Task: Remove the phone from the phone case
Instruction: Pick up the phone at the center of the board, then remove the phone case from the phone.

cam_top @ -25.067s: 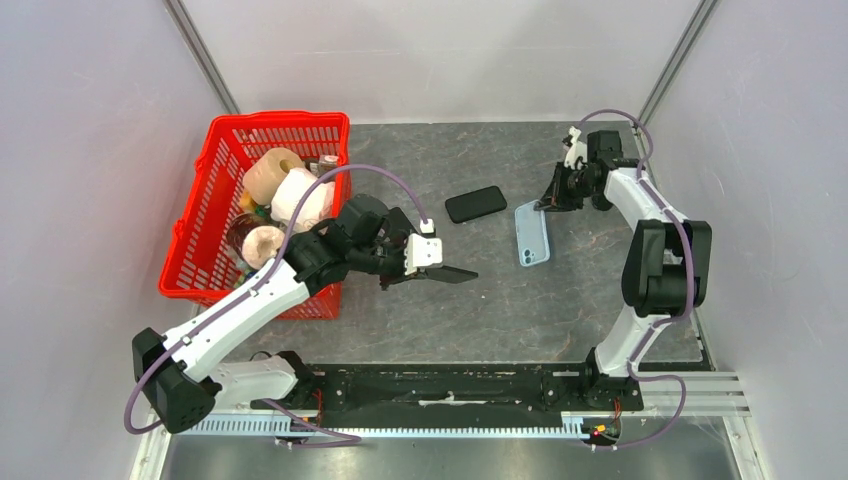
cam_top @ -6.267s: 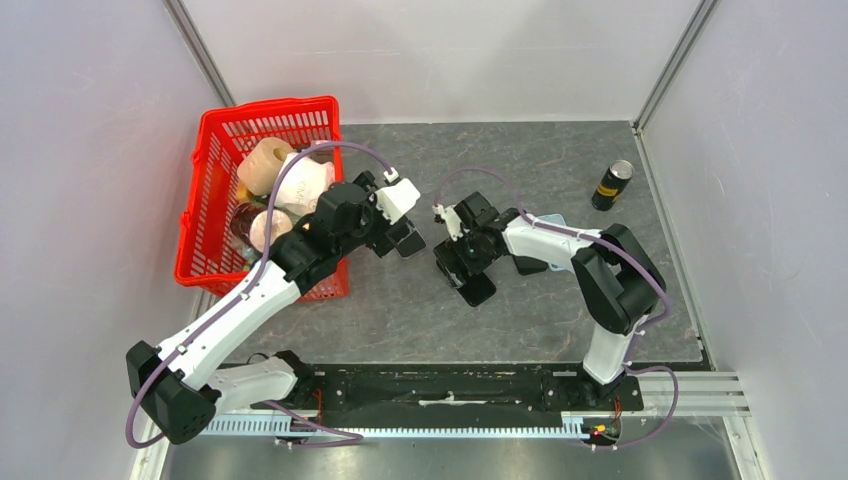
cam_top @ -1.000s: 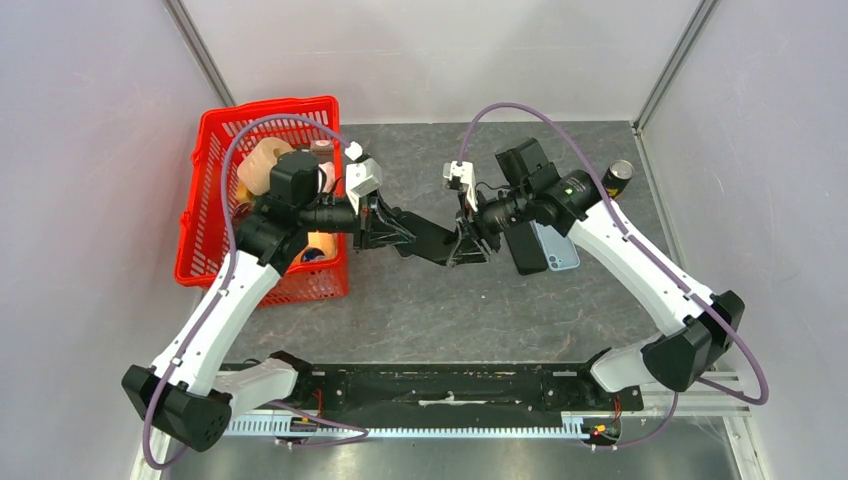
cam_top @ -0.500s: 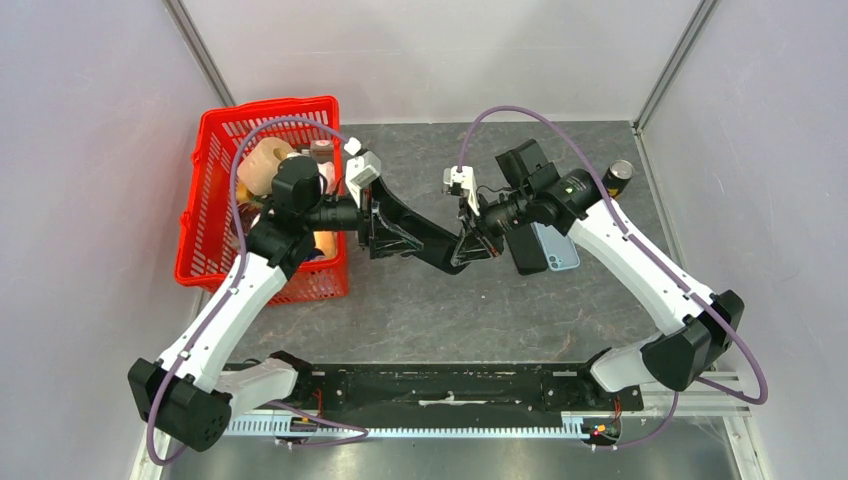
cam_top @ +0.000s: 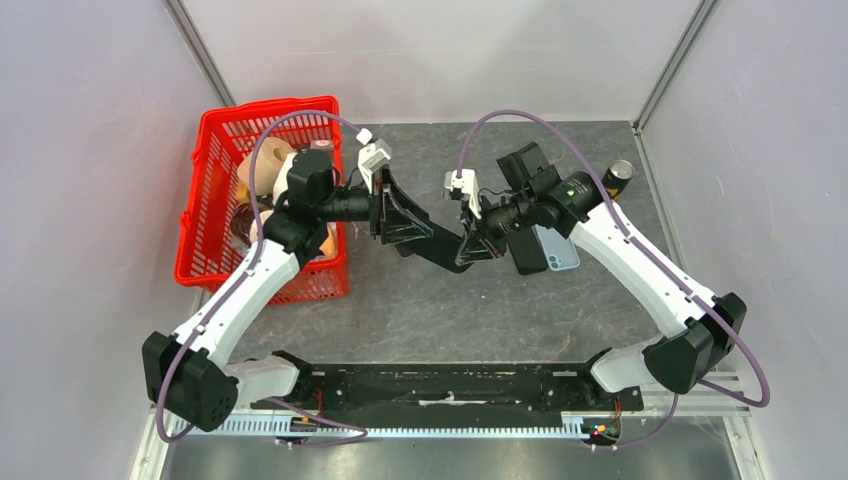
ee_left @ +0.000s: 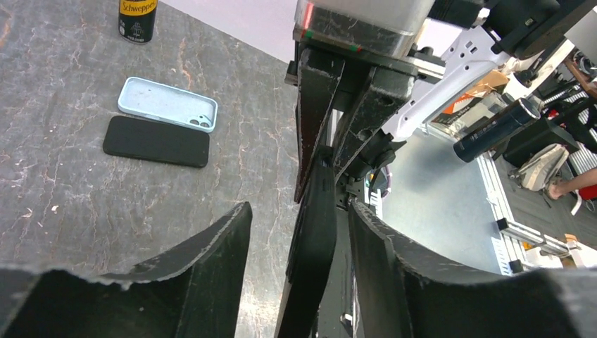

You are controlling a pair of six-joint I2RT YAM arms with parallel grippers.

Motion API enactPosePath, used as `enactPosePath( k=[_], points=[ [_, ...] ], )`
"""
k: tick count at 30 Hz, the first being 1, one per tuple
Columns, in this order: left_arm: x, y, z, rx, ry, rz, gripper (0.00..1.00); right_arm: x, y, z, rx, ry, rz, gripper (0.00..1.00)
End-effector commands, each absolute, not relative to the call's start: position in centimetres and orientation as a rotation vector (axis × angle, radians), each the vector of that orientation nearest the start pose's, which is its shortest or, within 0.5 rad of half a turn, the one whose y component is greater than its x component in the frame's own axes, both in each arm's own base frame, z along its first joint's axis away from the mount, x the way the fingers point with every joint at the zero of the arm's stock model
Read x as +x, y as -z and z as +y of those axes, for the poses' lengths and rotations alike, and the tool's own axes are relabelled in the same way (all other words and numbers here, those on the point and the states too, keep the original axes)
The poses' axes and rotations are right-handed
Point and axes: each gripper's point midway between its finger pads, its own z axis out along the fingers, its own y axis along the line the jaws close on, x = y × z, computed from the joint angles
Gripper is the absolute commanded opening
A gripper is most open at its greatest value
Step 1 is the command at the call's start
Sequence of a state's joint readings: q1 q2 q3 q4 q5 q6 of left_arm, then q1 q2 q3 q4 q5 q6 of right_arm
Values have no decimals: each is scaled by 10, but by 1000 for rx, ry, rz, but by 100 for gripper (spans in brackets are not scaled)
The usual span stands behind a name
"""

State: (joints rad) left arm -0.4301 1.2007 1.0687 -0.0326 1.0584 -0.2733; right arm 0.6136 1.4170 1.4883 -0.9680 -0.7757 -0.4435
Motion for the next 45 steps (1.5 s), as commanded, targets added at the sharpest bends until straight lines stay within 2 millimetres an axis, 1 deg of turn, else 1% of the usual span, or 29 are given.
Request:
enactPosePath(
  k=[1, 6, 7, 10, 13, 16, 18, 22, 26, 30, 34, 38, 45],
  points=[
    [223, -346, -281, 955, 1425, 1541, 56, 194, -277, 276, -1497, -1010, 1766, 0],
    [224, -344, -282, 957, 1433, 1548, 47, 194, -273, 274, -1509, -993, 1771, 0],
    [224, -343, -283, 959, 1435, 1549, 44, 194, -272, 274, -1511, -991, 1774, 0],
    [225, -339, -283, 960, 1444, 1559, 29, 194, -270, 273, -1512, -979, 1772, 0],
    [225, -335, -284, 951, 1461, 1582, 3, 196, -268, 272, -1517, -947, 1773, 0],
    [224, -329, -286, 919, 1521, 1628, 2, 201, -269, 271, -1525, -870, 1756, 0],
    [221, -323, -288, 886, 1593, 1660, 2, 206, -269, 270, -1539, -807, 1740, 0],
    [217, -313, -293, 775, 1774, 1762, 2, 213, -274, 268, -1572, -701, 1699, 0],
    [218, -309, -296, 661, 1891, 1802, 2, 218, -279, 267, -1611, -602, 1653, 0],
    [222, -299, -299, 547, 1919, 1862, 2, 224, -278, 267, -1653, -499, 1624, 0],
    [222, -291, -303, 463, 1955, 1912, 2, 225, -276, 271, -1679, -471, 1610, 0],
    [229, -283, -307, 356, 1999, 1968, 2, 226, -274, 273, -1706, -427, 1599, 0],
    [242, -274, -314, 191, 2058, 2053, 2, 231, -281, 276, -1725, -359, 1587, 0]
  ],
)
